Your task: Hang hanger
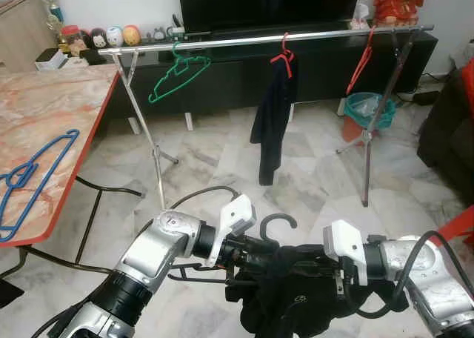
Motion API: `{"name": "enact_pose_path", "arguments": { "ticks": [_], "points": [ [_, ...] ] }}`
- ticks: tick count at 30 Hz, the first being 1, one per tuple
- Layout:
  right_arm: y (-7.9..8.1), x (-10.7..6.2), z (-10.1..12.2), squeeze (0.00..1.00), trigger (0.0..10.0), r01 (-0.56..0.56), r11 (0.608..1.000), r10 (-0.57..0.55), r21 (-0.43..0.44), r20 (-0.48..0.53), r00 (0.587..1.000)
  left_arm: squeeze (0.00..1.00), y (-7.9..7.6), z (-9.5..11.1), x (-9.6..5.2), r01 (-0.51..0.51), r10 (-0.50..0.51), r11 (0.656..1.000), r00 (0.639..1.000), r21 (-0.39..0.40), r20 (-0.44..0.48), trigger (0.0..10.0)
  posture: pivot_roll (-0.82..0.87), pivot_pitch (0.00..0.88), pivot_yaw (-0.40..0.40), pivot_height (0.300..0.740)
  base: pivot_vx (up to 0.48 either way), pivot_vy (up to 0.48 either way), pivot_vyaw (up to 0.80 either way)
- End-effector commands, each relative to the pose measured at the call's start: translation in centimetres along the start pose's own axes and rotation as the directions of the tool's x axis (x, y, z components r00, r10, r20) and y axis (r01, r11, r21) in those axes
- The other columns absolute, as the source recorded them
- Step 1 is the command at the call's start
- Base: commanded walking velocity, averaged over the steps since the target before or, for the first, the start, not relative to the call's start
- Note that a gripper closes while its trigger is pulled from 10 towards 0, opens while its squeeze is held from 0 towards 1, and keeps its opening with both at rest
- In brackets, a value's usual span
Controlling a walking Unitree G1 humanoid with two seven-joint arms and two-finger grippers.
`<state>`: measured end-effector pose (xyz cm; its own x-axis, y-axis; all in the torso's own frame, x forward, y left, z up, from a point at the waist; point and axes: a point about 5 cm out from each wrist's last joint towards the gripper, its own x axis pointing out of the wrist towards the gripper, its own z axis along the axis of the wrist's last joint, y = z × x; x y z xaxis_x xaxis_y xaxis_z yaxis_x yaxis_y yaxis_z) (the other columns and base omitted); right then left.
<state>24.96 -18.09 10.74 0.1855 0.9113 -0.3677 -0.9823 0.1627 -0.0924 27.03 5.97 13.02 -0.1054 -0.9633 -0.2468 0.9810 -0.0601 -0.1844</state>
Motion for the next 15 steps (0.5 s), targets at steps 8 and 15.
{"name": "enact_pose_path", "arguments": {
  "ticks": [8, 15],
  "points": [
    [0.46, 0.61, -0.44, 0.0, 0.0, -0.024, 1.0, 0.024, 0.008, -0.024, 0.999, 1.0, -0.03, 1.73, -1.01, 0.028, -0.031, 0.997, 0.999, 0.077, 0.037, 10.0, -0.04, 0.0, 0.063, 0.74, 0.0, 0.0, 0.0],
    [0.38, 0.57, -0.49, 0.0, 0.0, -0.015, 1.0, 0.015, 0.009, -0.028, 0.999, 1.0, -0.07, 1.46, -1.16, 0.034, -0.036, 0.996, 0.999, 0.078, 0.02, 10.0, -0.04, 0.0, 0.063, 0.74, 0.0, 0.0, 0.0]
  ]
}}
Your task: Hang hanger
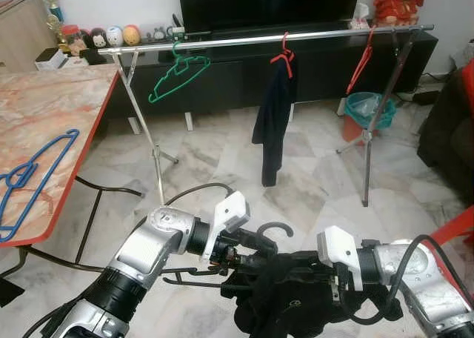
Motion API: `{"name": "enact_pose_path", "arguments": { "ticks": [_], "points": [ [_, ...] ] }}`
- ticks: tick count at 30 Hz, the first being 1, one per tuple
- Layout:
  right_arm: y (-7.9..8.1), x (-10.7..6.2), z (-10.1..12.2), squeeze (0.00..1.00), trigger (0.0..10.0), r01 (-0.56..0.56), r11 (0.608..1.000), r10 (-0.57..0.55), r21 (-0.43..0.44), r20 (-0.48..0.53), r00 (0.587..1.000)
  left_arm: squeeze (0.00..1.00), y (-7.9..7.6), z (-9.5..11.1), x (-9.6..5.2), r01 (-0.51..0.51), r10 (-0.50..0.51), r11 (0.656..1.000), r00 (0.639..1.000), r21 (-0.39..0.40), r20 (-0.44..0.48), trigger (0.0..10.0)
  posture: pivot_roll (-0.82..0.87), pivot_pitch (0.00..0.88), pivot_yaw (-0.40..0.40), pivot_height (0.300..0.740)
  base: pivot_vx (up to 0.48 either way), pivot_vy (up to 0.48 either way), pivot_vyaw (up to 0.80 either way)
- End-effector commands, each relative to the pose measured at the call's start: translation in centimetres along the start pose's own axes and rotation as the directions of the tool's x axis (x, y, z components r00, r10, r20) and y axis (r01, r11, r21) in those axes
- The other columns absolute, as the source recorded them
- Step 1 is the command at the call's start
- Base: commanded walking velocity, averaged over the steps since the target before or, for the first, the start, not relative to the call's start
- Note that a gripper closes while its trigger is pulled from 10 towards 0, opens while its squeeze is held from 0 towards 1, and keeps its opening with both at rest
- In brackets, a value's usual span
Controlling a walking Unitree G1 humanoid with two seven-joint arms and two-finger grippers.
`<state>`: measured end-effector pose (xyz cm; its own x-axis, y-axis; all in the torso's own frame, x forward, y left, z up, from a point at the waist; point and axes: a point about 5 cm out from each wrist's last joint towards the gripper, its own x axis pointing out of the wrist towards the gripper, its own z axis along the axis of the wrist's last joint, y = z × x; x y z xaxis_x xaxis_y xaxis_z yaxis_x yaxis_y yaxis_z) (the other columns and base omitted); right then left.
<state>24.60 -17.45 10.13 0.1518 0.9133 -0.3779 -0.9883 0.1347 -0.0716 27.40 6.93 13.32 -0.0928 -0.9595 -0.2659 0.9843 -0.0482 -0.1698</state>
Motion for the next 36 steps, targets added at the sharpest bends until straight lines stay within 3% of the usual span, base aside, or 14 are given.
{"name": "enact_pose_path", "arguments": {
  "ticks": [1, 2, 6, 18, 26, 27, 28, 31, 36],
  "points": [
    [-0.2, -0.2, -0.2, 0.0, 0.0, 0.024, 1.0, -0.024, 0.0, -0.023, 0.999, 1.0, -0.2, 1.3, -0.3, 0.04, -0.042, 0.997, 0.999, 0.071, 0.032, 10.0, -0.04, 0.0, 0.063, 0.74, 0.0, 0.0, 0.0],
    [-0.2, -0.3, -0.3, 0.0, 0.0, 0.031, 1.0, -0.031, -0.001, -0.029, 0.999, 0.0, -0.1, 1.2, -0.6, 0.029, -0.031, 0.997, 0.999, 0.074, 0.026, 10.0, -0.04, 0.0, 0.063, 0.74, 0.0, 0.0, 0.0],
    [-0.5, -0.5, -0.7, 0.0, 0.0, 0.06, 0.998, -0.06, -0.005, -0.053, 0.997, 0.0, 0.2, 0.9, -1.7, 0.011, -0.012, 0.997, 1.0, 0.075, 0.007, 10.0, -0.03, 0.0, 0.063, 0.74, 0.0, 0.0, 0.0],
    [-1.2, -1.2, -1.9, 0.0, 0.0, 0.14, 0.99, -0.139, -0.007, -0.131, 0.982, 0.0, 0.5, 0.5, -3.2, -0.029, 0.03, 0.997, 0.999, 0.065, -0.018, 10.0, -0.03, 0.0, 0.059, 0.74, 0.0, 0.0, 0.0],
    [-1.2, -1.9, -3.5, 0.0, 0.0, 0.196, 0.981, -0.194, -0.014, -0.22, 0.956, 0.0, 1.3, -0.1, -4.8, -0.131, 0.134, 0.99, 0.99, 0.058, -0.042, 10.0, -0.03, 0.0, 0.058, 0.74, 0.0, 0.0, 0.0],
    [-1.2, -1.9, -3.7, 0.0, 0.0, 0.219, 0.976, -0.215, -0.008, -0.22, 0.951, 0.0, 1.8, -0.3, -5.5, -0.193, 0.195, 0.98, 0.98, 0.052, -0.042, 10.0, -0.03, 0.0, 0.058, 0.74, 0.0, 0.0, 0.0],
    [-1.2, -1.9, -3.7, 0.0, 0.0, 0.219, 0.976, -0.215, -0.008, -0.22, 0.951, 0.0, 1.8, -0.3, -5.5, -0.193, 0.195, 0.98, 0.98, 0.052, -0.042, 10.0, -0.03, 0.0, 0.058, 0.74, 0.0, 0.0, 0.0],
    [-1.0, -2.1, -4.2, 0.0, 0.0, 0.247, 0.969, -0.241, -0.002, -0.233, 0.942, 0.0, 3.0, -0.9, -8.5, -0.391, 0.392, 0.92, 0.919, 0.029, -0.036, 10.0, -0.03, 0.0, 0.059, 0.74, 0.0, 0.0, 0.0],
    [-1.0, -2.2, -4.8, 0.0, 0.0, 0.265, 0.964, -0.256, -0.001, -0.255, 0.932, 0.0, 3.4, -1.6, -10.0, -0.49, 0.49, 0.872, 0.871, 0.003, -0.035, 10.0, -0.03, 0.0, 0.059, 0.74, 0.0, 0.0, 0.0]
  ]
}}
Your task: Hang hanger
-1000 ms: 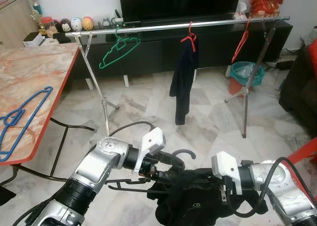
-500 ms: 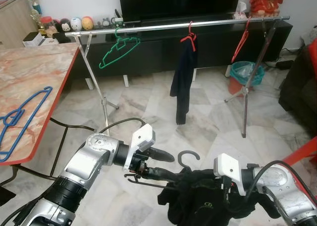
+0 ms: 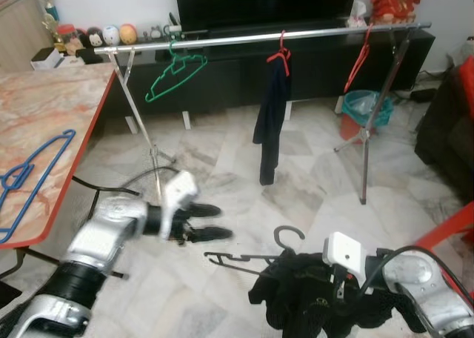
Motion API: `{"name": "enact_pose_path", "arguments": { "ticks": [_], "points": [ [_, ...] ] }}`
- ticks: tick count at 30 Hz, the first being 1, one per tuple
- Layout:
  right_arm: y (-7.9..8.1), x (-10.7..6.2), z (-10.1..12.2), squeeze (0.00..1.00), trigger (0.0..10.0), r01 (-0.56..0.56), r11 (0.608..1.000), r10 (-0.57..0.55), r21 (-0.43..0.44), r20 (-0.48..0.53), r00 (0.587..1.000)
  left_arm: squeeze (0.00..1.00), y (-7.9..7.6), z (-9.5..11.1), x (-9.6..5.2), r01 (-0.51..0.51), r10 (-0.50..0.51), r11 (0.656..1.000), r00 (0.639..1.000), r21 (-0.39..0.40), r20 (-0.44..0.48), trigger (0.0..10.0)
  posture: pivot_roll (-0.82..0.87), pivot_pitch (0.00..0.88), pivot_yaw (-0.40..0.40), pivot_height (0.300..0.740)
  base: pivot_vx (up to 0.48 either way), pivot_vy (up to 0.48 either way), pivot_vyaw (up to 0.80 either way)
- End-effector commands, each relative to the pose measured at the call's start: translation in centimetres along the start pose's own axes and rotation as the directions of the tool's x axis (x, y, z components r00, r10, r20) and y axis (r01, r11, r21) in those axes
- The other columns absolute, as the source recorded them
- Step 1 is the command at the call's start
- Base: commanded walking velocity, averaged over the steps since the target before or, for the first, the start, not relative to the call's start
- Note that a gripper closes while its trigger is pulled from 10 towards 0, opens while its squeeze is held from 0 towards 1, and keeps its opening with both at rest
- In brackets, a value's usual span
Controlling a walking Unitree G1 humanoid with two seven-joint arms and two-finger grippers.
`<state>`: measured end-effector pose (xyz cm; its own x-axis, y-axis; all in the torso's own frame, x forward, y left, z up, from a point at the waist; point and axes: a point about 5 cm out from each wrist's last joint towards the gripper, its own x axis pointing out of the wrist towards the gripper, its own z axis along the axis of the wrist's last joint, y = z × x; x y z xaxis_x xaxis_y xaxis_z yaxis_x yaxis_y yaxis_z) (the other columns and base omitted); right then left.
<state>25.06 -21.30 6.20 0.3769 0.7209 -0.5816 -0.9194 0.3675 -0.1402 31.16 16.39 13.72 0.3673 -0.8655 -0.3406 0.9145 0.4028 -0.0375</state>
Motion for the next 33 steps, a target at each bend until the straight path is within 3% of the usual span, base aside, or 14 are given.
{"name": "enact_pose_path", "arguments": {
  "ticks": [1, 2, 3, 6, 9, 10, 12, 15, 20, 22, 23, 26, 29, 33],
  "points": [
    [-0.4, -0.3, 0.1, 0.0, 0.0, 0.037, 0.999, -0.037, -0.024, -0.002, 0.999, 0.0, 1.0, -0.1, -0.7, -0.105, 0.105, 0.994, 0.994, 0.013, 0.007, 10.0, -0.03, 0.0, 0.059, 0.74, 0.0, 0.0, 0.0],
    [-0.6, -0.3, -0.2, 0.0, 0.0, 0.061, 0.998, -0.061, -0.02, -0.017, 0.998, 0.0, 2.2, -0.3, -0.9, -0.232, 0.232, 0.973, 0.973, -0.002, 0.024, 10.0, -0.03, 0.0, 0.059, 0.74, 0.0, 0.0, 0.0],
    [-0.6, -0.3, -0.2, 0.0, 0.0, 0.061, 0.998, -0.061, -0.02, -0.017, 0.998, 0.0, 2.2, -0.3, -0.9, -0.232, 0.232, 0.973, 0.973, -0.002, 0.024, 10.0, -0.03, 0.0, 0.059, 0.74, 0.0, 0.0, 0.0],
    [-0.8, -0.3, -0.7, 0.0, 0.0, 0.096, 0.995, -0.097, -0.019, -0.044, 0.994, 0.0, 4.2, -1.6, -1.3, -0.482, 0.483, 0.875, 0.876, -0.049, 0.0, 10.0, -0.03, 0.0, 0.059, 0.74, 0.0, 0.0, 0.0],
    [-1.4, -0.5, -0.8, 0.0, 0.0, 0.159, 0.987, -0.16, -0.017, -0.054, 0.986, 0.0, 4.7, -2.5, -1.2, -0.592, 0.592, 0.801, 0.805, -0.084, -0.023, 10.0, -0.03, 0.0, 0.06, 0.74, 0.0, 0.0, 0.0],
    [-1.4, -0.5, -0.8, 0.0, 0.0, 0.159, 0.987, -0.16, -0.017, -0.054, 0.986, 0.0, 4.7, -2.5, -1.2, -0.592, 0.592, 0.801, 0.805, -0.084, -0.023, 10.0, -0.03, 0.0, 0.06, 0.74, 0.0, 0.0, 0.0],
    [-2.2, -0.8, -0.9, 0.0, 10.0, 0.223, 0.975, -0.222, 0.003, -0.073, 0.972, 0.0, 5.0, -3.4, -0.9, -0.662, 0.661, 0.739, 0.748, -0.127, -0.057, 10.0, -0.04, 0.0, 0.063, 0.74, 0.0, 0.0, 0.0],
    [-3.3, -1.5, -1.0, 0.0, 10.0, 0.304, 0.953, -0.303, -0.01, -0.099, 0.948, 0.0, 5.1, -5.0, -0.6, -0.762, 0.749, 0.636, 0.647, -0.122, -0.141, 10.0, -0.04, 0.0, 0.062, 0.74, 0.0, 0.0, 0.0],
    [-4.9, -2.2, -0.2, 0.0, 10.0, 0.43, 0.903, -0.43, -0.016, -0.068, 0.9, 0.0, 4.9, -6.1, 0.2, -0.824, 0.804, 0.564, 0.564, -0.059, -0.188, 10.0, -0.05, 0.0, 0.068, 0.74, 0.0, 0.0, 0.0],
    [-5.0, -2.2, -0.2, 0.0, 10.0, 0.443, 0.896, -0.443, -0.012, -0.066, 0.894, 0.0, 4.8, -6.7, 0.4, -0.834, 0.807, 0.548, 0.548, -0.067, -0.221, 10.0, -0.05, 0.0, 0.068, 0.74, 0.0, 0.0, 0.0],
    [-5.0, -2.1, -0.2, 0.0, 10.0, 0.443, 0.897, -0.443, -0.007, -0.063, 0.895, 0.0, 4.5, -7.3, 0.7, -0.834, 0.797, 0.547, 0.546, -0.076, -0.259, 10.0, -0.05, 0.0, 0.07, 0.74, 0.0, 0.0, 0.0],
    [-4.6, -1.8, 0.0, 0.0, 10.0, 0.416, 0.909, -0.415, 0.017, -0.04, 0.909, 0.0, 3.8, -8.2, 1.6, -0.796, 0.75, 0.602, 0.59, -0.063, -0.299, 10.0, -0.05, 0.0, 0.071, 0.74, 0.0, 0.0, 0.0],
    [-3.7, -1.5, 1.1, 0.0, 10.0, 0.345, 0.937, -0.347, 0.052, 0.053, 0.936, 0.0, 2.3, -9.1, 3.2, -0.692, 0.636, 0.718, 0.699, -0.083, -0.325, 10.0, -0.05, 0.0, 0.072, 0.74, 0.0, 0.0, 0.0],
    [-2.4, -1.3, 2.1, 0.0, 10.0, 0.228, 0.972, -0.232, 0.053, 0.125, 0.965, 0.0, 1.7, -9.6, 3.8, -0.662, 0.602, 0.743, 0.723, -0.092, -0.338, 10.0, -0.06, 0.0, 0.072, 0.74, 0.0, 0.0, 0.0]
  ]
}}
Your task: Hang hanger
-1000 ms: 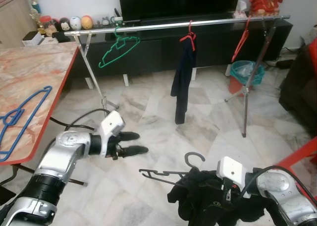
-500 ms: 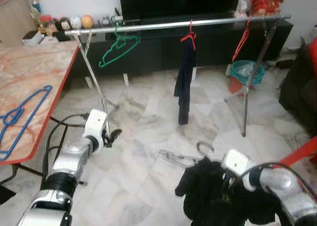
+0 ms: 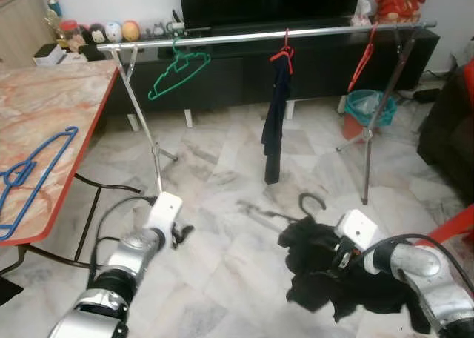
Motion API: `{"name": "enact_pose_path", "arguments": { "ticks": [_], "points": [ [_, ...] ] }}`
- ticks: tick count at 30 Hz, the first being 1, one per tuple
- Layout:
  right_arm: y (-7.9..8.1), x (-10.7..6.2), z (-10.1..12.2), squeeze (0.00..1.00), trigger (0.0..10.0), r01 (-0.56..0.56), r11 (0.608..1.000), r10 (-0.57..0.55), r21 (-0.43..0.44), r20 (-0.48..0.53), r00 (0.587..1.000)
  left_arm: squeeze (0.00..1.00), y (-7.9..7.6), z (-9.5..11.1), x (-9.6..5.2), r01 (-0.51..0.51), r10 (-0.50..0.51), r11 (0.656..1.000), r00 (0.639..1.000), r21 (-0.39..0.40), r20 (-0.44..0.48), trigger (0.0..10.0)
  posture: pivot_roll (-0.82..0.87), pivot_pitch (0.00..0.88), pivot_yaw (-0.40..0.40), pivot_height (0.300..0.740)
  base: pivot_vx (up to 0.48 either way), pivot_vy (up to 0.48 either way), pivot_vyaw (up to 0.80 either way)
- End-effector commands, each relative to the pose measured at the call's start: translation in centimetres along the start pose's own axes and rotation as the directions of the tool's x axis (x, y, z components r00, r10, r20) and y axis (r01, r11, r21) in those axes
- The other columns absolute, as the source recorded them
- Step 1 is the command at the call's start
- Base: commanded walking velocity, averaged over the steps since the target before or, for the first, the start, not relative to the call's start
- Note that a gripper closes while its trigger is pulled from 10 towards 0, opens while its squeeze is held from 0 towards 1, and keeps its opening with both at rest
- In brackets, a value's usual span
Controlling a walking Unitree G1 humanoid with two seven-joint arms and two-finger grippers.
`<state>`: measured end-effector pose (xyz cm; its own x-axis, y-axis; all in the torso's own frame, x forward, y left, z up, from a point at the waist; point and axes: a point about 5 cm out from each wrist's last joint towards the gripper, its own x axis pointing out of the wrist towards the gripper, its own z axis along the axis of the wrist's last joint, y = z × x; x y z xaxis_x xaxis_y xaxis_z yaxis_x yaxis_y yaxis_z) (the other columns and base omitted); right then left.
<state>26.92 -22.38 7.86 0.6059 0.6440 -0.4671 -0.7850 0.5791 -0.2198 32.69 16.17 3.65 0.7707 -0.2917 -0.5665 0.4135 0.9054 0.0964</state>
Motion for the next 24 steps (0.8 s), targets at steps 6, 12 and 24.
{"name": "enact_pose_path", "arguments": {
  "ticks": [6, 12, 24],
  "points": [
    [0.3, -0.6, 1.7, 0.0, 10.0, -0.086, 0.995, 0.089, -0.046, 0.064, 0.994, 0.0, -1.5, -1.4, 0.2, 0.135, -0.133, 0.991, 0.989, 0.022, -0.069, 10.0, -0.06, 0.0, 0.068, 0.74, 0.0, 0.0, 0.0],
    [1.4, -1.4, 2.0, 0.0, 10.0, -0.213, 0.976, 0.217, -0.054, 0.078, 0.973, 0.0, -1.9, -2.3, 0.1, 0.162, -0.162, 0.987, 0.983, -0.007, -0.087, 10.0, -0.06, 0.0, 0.064, 0.74, 0.0, 0.0, 0.0],
    [1.2, -2.3, 3.1, 0.0, 10.0, -0.301, 0.949, 0.31, -0.093, 0.106, 0.945, 0.0, -3.0, -2.9, -0.1, 0.29, -0.294, 0.952, 0.955, -0.099, -0.038, 10.0, -0.06, 0.0, 0.051, 0.74, 0.0, 0.0, 0.0]
  ]
}}
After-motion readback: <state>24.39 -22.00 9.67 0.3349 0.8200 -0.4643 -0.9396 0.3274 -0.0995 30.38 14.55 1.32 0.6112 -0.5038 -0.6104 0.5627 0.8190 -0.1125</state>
